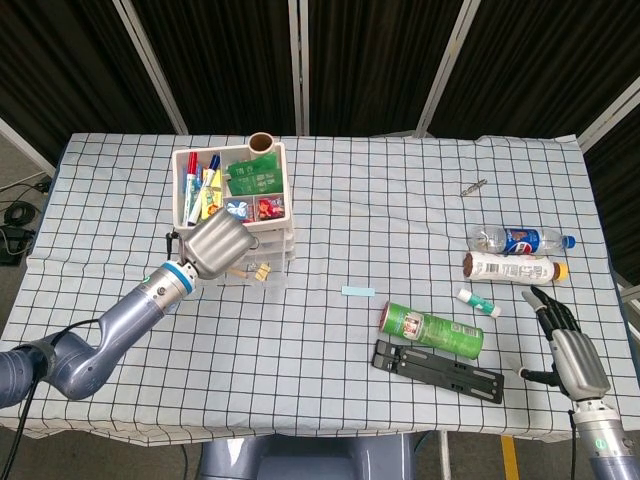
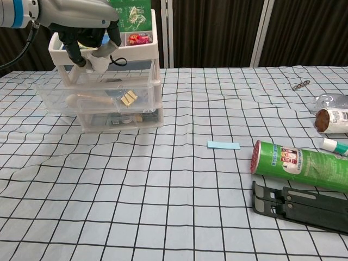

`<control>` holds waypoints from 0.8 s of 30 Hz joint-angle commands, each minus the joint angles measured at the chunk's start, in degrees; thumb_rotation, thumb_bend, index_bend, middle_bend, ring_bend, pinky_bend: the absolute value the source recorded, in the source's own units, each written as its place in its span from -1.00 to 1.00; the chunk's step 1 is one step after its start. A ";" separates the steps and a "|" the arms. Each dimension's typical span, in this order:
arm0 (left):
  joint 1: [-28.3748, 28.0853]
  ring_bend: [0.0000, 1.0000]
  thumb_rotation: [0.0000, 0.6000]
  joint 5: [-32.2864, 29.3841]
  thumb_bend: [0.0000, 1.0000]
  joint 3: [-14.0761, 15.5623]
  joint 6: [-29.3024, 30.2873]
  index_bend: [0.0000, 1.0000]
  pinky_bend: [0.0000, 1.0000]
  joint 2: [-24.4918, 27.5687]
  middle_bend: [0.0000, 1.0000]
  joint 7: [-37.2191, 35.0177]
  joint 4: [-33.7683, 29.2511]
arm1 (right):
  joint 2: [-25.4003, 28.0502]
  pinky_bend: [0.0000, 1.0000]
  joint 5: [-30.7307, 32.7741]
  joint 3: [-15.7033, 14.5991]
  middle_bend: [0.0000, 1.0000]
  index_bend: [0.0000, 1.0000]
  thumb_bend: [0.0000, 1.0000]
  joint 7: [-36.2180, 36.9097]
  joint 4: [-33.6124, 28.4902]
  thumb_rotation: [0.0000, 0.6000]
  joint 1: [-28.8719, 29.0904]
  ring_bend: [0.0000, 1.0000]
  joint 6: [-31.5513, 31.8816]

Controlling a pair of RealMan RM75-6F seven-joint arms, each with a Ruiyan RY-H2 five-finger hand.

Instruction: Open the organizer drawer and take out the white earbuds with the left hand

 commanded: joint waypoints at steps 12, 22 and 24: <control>9.26 0.69 1.00 7.03 -0.28 0.05 10.35 0.33 0.49 10.49 0.93 -4.86 -12.69 | 0.91 -1.00 -1.50 -0.54 -1.00 -0.97 -0.78 -0.09 -1.43 1.00 -0.53 -1.00 1.53; 22.48 0.69 1.00 11.67 -0.28 2.89 22.54 0.33 0.49 7.45 0.93 -11.55 -14.71 | 1.01 -1.00 -2.94 -1.21 -1.00 -0.97 -0.78 -0.71 -2.29 1.00 -0.72 -1.00 2.21; 25.04 0.69 1.00 12.13 -0.28 3.20 25.53 0.32 0.49 5.28 0.92 -11.81 -13.78 | 0.97 -1.00 -3.02 -1.30 -1.00 -0.97 -0.78 -0.90 -2.35 1.00 -0.74 -1.00 2.22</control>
